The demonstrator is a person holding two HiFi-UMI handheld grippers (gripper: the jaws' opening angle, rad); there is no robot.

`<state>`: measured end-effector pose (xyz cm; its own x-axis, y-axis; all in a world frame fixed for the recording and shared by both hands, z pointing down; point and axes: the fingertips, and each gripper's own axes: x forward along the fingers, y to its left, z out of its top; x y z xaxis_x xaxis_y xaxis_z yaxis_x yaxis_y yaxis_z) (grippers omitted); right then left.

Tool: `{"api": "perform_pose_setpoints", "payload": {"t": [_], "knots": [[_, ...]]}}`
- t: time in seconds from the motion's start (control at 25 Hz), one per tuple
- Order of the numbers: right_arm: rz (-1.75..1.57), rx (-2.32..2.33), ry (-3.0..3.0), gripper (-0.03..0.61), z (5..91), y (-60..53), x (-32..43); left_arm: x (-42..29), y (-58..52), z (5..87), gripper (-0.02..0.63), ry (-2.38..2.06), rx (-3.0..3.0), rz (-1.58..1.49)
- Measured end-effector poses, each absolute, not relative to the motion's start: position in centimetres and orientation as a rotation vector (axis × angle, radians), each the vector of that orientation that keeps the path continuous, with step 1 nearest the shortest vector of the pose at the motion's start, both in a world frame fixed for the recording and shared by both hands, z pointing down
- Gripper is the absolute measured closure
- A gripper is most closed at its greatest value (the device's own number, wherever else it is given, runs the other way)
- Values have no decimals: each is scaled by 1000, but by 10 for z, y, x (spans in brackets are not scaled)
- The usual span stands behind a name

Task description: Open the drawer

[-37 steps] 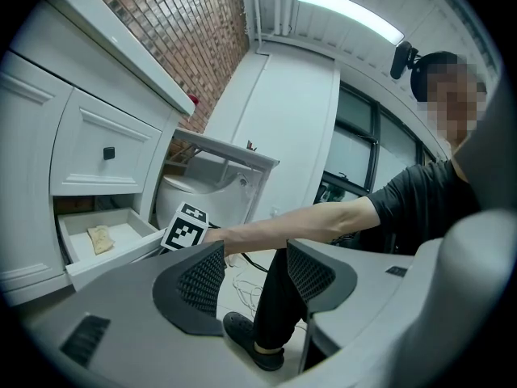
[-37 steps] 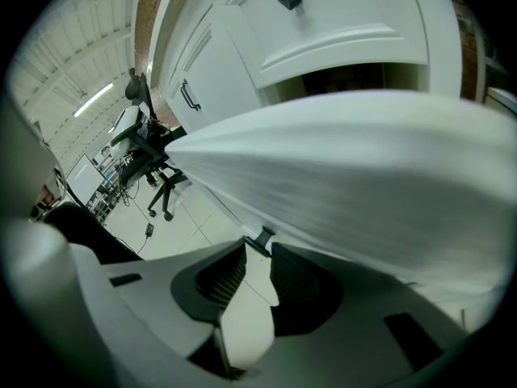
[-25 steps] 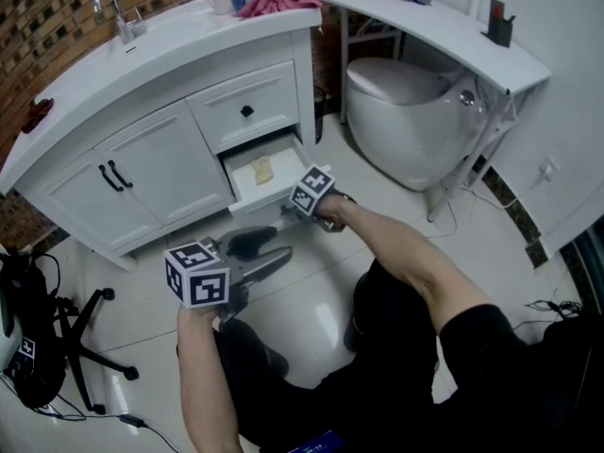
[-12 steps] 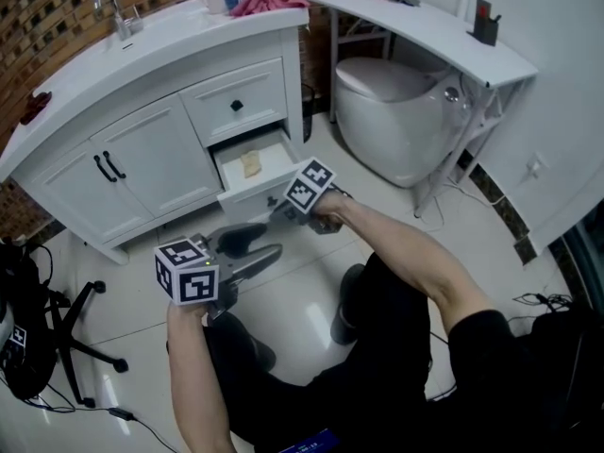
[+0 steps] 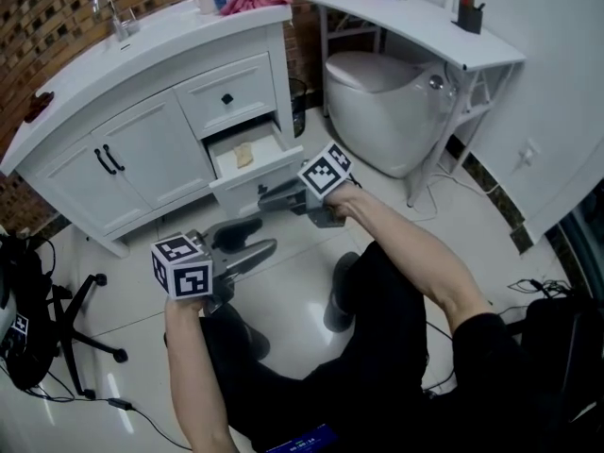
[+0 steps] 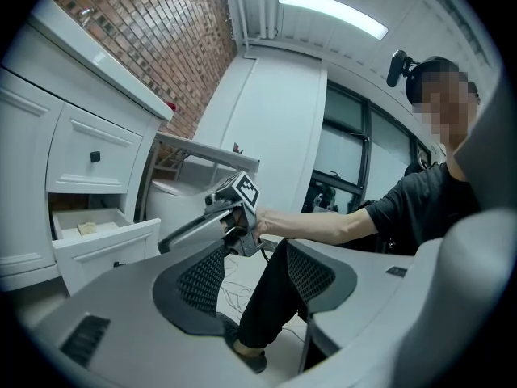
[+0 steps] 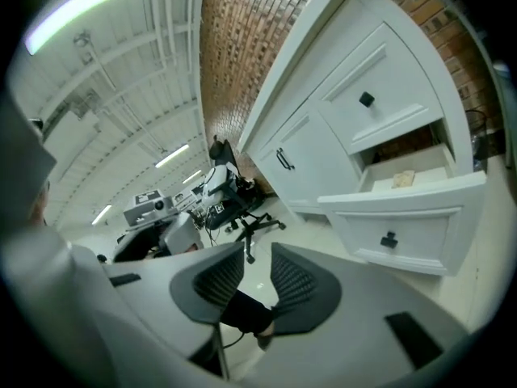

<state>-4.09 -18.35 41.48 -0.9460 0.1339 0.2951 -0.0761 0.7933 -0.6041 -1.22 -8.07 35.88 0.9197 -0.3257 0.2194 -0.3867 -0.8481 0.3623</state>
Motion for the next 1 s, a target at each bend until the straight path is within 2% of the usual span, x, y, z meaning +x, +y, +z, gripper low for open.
{"api": "perform_pose_setpoints", "payload": {"t": [1.0], "knots": [[860,-367,-2805,460,364,-147,-26,-27,-84,354,368,-563,2649,151]]}}
